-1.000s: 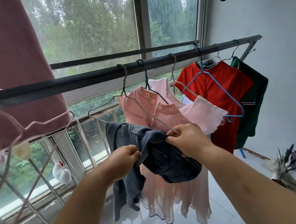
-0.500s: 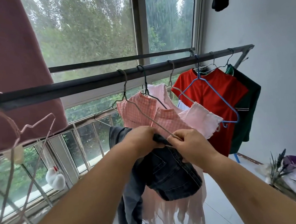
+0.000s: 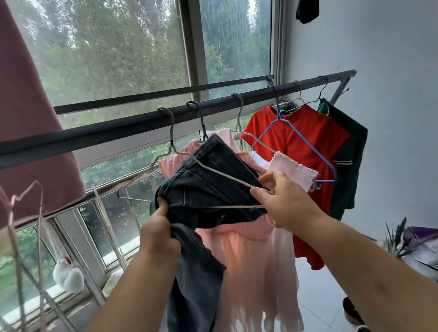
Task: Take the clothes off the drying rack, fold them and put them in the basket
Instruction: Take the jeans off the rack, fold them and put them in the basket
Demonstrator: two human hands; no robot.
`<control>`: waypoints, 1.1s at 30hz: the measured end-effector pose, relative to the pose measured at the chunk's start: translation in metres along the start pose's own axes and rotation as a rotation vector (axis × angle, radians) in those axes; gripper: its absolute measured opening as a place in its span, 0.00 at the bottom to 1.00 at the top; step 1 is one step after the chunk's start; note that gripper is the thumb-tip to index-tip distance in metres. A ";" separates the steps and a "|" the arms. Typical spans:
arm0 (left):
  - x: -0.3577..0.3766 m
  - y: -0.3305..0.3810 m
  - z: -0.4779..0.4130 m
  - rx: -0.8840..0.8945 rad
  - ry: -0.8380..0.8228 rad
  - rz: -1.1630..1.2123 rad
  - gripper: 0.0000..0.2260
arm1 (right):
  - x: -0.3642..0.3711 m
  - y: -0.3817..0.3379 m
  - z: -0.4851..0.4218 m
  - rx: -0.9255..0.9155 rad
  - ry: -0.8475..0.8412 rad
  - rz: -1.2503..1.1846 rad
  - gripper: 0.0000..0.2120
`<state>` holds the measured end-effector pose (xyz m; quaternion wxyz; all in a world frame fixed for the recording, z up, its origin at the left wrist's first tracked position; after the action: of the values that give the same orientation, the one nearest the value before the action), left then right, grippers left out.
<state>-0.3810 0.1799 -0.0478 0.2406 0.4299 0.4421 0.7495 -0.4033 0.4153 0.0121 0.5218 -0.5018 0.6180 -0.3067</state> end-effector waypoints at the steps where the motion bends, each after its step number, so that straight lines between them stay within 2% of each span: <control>1: -0.003 -0.003 0.002 -0.024 -0.024 0.036 0.14 | 0.000 0.000 0.000 0.009 -0.001 0.006 0.16; 5: -0.026 -0.016 0.002 -0.069 -0.086 0.161 0.17 | 0.002 0.002 -0.003 0.036 0.003 0.017 0.12; 9: -0.058 -0.037 -0.002 -0.099 -0.041 0.182 0.18 | 0.000 0.002 -0.006 0.052 0.010 0.026 0.10; 14: -0.104 -0.077 -0.004 -0.105 0.156 0.208 0.15 | -0.011 -0.005 -0.013 0.022 0.093 0.099 0.11; 16: -0.115 -0.088 -0.001 -0.133 0.174 0.215 0.15 | -0.017 -0.005 -0.016 0.009 0.130 0.064 0.10; 19: -0.113 -0.097 0.005 -0.233 0.128 0.229 0.22 | -0.017 0.003 -0.017 0.010 0.119 0.036 0.09; 22: -0.105 -0.102 0.005 -0.312 0.062 0.217 0.17 | -0.012 0.019 -0.014 0.036 0.091 0.006 0.08; 28: -0.082 -0.117 0.009 -0.406 -0.017 0.067 0.24 | -0.007 0.043 0.000 0.143 0.035 -0.086 0.06; 31: -0.063 -0.128 0.017 -0.480 -0.083 0.034 0.26 | -0.014 0.056 0.014 0.233 0.006 -0.155 0.08; 33: -0.051 -0.136 0.022 -0.511 -0.130 -0.012 0.26 | -0.020 0.075 0.024 0.326 -0.016 -0.126 0.13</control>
<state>-0.3385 0.2189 -0.1829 0.3736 0.4001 0.2246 0.8061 -0.4043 0.4606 -0.0556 0.5808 -0.4506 0.5231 -0.4312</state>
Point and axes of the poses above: each hand's wrist, its own z-axis away from the middle knuckle, its own x-axis out of the palm, y = z × x, the point moved 4 cm from there along -z, towards the middle knuckle, and after that the axes turned 15 degrees about -z, right-handed, at the moved point
